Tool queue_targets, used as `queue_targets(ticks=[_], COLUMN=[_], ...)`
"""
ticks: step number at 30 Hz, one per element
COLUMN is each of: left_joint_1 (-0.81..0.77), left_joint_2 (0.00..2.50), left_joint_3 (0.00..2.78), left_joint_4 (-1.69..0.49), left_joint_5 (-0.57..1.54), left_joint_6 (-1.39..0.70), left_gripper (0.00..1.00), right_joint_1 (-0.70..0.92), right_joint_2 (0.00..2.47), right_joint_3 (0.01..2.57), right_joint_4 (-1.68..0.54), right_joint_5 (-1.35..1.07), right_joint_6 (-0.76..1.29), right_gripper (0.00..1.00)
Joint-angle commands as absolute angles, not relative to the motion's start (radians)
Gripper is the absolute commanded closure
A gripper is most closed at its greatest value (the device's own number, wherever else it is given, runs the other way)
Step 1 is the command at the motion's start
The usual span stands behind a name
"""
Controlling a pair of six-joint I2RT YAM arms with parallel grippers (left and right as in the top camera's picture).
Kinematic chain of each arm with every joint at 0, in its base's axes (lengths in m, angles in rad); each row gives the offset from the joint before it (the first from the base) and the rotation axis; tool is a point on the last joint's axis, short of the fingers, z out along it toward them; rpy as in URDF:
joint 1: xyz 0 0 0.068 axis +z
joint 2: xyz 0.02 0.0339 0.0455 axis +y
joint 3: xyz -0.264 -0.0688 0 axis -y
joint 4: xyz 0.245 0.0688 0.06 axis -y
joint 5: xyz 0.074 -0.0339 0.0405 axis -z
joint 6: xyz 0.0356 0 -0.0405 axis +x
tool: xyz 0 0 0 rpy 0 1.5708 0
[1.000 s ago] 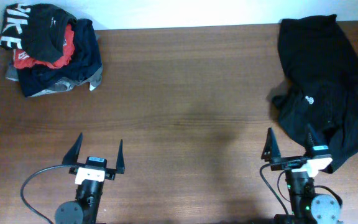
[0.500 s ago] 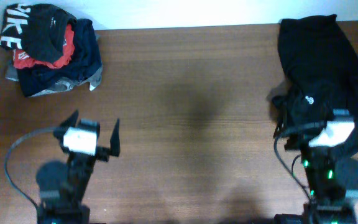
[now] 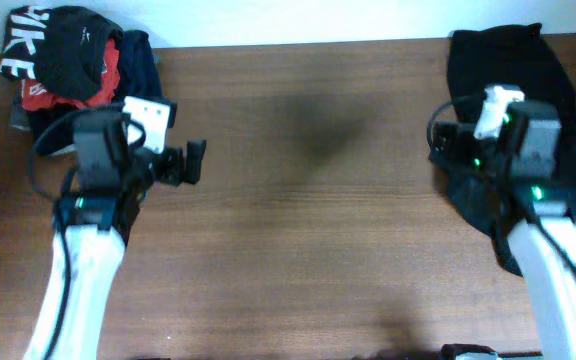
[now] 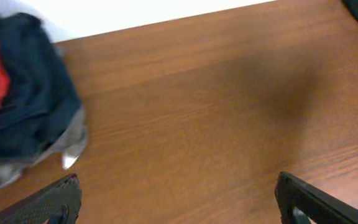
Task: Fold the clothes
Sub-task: 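Reach the right gripper to the black polo shirt and grasp it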
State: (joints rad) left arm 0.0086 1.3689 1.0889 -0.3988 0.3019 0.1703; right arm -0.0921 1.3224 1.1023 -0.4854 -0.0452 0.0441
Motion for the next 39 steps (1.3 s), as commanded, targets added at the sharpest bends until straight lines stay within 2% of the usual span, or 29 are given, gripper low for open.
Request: queue_targets(ticks=[1,7,11,20,25,27,30,34,39], left_joint_1=[0.009,0.009,0.009,0.009,0.009,0.009,0.009,0.009,0.009], left_joint_2=[1.461,1.563,1.597,1.634,1.644,1.645,1.646,1.645,1.645], left_joint_3=[1.116,1.116,1.116,1.115,1.115,1.115,1.115,1.116,1.116], left_joint_4=[-0.379,-0.365,-0.362,-0.349,-0.348,-0.348,-0.348,-0.344,-0.318], left_joint_5=[0.390,0.456,0.445,0.445,0.445,0.445,0.445,0.446,0.446], left_joint_6=[0.161,0.162,0.162,0.162,0.162,0.162,0.162,0.150,0.079], left_gripper=[0.01,0.01,0.01,0.01,0.01,0.01,0.02,0.03,0.06], right_joint_1=[-0.099,-0.130,-0.176,-0.233,-0.233,-0.233,-0.232,-0.221,-0.140], right_joint_2=[1.423,1.595,1.679,1.795,1.837,1.843,1.843,1.842,1.841], right_joint_3=[1.136,1.136,1.136,1.135,1.135,1.135,1.136,1.159,1.282], right_joint_4=[-0.455,-0.406,-0.407,-0.460,-0.477,-0.485,-0.490,-0.511,-0.638], right_joint_5=[-0.043,0.006,0.041,0.066,0.108,0.130,0.146,0.063,0.024], right_joint_6=[0.033,0.027,0.043,0.042,0.067,0.069,0.095,0.094,0.094], right_gripper=[0.01,0.01,0.14,0.22,0.37,0.50,0.76,0.96,0.96])
